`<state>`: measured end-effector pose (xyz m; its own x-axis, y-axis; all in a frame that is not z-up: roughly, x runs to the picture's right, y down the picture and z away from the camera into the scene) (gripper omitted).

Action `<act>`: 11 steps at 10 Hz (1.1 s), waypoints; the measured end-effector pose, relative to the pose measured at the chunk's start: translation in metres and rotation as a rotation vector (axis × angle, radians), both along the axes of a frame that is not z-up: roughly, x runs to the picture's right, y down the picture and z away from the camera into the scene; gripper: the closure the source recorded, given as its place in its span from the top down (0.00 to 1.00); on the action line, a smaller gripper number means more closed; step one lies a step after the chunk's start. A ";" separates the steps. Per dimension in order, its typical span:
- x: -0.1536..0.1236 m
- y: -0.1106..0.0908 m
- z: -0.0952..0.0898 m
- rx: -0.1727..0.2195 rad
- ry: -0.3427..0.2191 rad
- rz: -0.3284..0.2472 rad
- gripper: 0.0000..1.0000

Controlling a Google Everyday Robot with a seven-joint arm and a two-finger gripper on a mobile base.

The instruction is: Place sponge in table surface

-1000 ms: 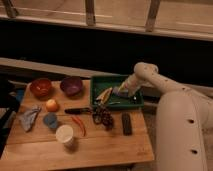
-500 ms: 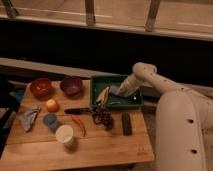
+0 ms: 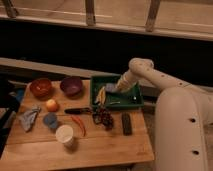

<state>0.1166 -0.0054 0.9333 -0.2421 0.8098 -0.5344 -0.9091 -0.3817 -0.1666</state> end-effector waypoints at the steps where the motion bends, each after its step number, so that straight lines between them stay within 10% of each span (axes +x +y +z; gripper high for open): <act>1: -0.004 -0.005 -0.006 0.013 -0.002 -0.022 0.00; 7: -0.015 -0.037 -0.056 0.066 -0.039 -0.117 0.00; 11: -0.034 -0.023 -0.100 0.063 -0.115 -0.250 0.00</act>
